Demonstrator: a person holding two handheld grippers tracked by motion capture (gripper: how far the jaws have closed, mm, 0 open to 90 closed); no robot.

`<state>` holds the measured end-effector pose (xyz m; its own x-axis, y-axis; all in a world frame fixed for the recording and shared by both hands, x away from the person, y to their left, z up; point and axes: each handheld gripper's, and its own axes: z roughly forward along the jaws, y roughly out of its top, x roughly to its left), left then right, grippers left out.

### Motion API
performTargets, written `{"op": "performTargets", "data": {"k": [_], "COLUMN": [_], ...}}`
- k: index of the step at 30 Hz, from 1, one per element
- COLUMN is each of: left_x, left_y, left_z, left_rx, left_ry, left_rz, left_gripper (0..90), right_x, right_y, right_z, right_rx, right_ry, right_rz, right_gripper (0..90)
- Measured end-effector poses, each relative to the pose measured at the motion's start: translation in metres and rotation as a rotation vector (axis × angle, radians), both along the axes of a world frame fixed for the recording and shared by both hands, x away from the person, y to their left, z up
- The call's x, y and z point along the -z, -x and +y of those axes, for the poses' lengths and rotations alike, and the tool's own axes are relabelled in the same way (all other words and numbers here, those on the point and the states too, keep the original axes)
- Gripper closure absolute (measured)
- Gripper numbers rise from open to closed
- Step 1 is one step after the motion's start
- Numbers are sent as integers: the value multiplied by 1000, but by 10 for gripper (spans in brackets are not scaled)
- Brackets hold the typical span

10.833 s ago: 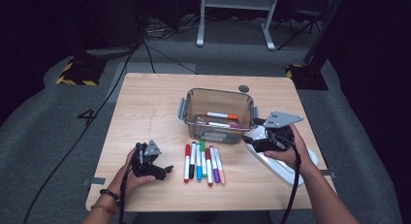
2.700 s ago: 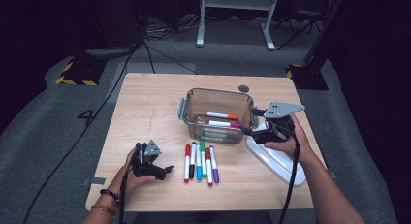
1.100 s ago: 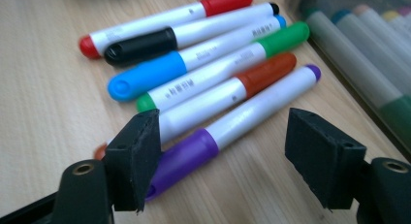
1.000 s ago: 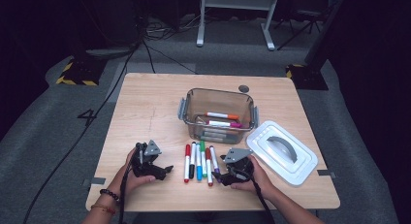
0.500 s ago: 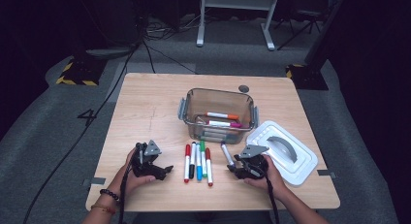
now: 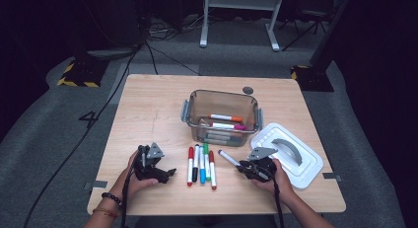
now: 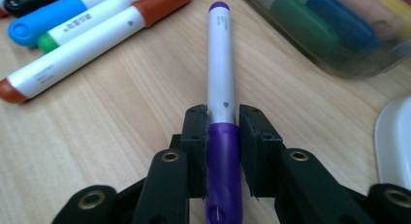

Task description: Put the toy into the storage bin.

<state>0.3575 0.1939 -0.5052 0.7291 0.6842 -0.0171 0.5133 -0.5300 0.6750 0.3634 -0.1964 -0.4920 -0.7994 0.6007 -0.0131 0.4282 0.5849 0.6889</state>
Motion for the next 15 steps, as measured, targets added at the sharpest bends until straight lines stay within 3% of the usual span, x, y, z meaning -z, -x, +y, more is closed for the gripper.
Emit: {"op": "performTargets", "data": {"k": [9,15], "left_x": [0,0], "left_y": [-1,-1], "left_z": [0,0], "left_rx": [6,6], "left_ry": [-5,-5], "left_rz": [-1,-1], "left_gripper": [57,57], "right_x": [-1,-12], "right_y": [-7,-6], "right_z": [-2,-5], "right_rx": [-53,-118], "right_ry": [12,8], "right_rz": [4,-20], "right_gripper": [745,745]}}
